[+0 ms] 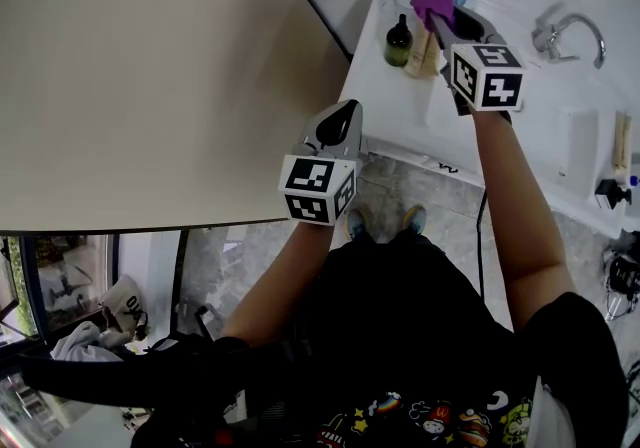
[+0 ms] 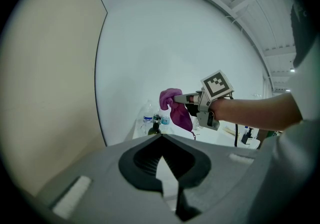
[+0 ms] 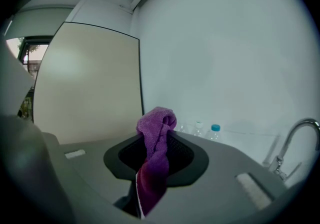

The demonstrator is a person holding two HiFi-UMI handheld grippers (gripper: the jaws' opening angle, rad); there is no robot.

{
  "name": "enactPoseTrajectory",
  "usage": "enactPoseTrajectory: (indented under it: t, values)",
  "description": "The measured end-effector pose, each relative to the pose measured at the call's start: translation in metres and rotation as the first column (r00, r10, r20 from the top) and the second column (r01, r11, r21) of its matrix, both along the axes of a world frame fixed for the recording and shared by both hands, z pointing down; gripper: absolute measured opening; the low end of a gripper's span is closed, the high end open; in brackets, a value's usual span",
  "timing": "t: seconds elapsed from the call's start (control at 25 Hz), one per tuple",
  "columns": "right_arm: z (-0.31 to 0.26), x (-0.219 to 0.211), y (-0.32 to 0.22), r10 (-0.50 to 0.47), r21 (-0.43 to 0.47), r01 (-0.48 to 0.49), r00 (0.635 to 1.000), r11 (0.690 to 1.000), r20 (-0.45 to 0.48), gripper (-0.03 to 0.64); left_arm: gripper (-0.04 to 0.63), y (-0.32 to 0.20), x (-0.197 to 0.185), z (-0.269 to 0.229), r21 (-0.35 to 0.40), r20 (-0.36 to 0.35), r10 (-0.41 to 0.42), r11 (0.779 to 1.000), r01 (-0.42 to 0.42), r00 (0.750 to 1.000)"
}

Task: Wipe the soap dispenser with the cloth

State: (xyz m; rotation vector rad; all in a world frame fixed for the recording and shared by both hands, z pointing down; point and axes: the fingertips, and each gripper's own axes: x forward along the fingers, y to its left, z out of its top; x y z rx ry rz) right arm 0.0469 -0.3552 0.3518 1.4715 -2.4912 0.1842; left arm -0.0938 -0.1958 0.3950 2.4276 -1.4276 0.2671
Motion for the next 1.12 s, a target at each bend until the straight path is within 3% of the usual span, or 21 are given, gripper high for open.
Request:
enactPoseTrajectory:
  t: [0.12,0.28,0.6,1.12]
  values:
    - [0.004,-0.027,0.006,-0.079,-0.005,0.079,0.997,0.997,-0.003,0.117,0.001,0.003,0.001,-0.001,0.0,0.0,-0.004,1.0,0.004,1.0]
    - [0.034,-0.036,0.003,-0.079,-0.065,0.078,0.997,0.995,-0.022,0.117,0.001,0.007,-0.004,-0.002,0.004,0.001,-0.017,1.0,0.017,1.0]
    - [0.055,-0.001,-0.006,0.006,-0.096,-0.009,0.999,0.995,-0.034,0.117,0.001,0.01,-0.012,0.004,-0.015,0.007,-0.04,0.999,0.04,0.999]
    - [0.035,0.043,0.0,0.076,-0.047,-0.076,0.997,0.996,-0.014,0.117,0.001,0.008,0.014,0.002,-0.009,0.01,0.014,1.0,-0.014,1.0]
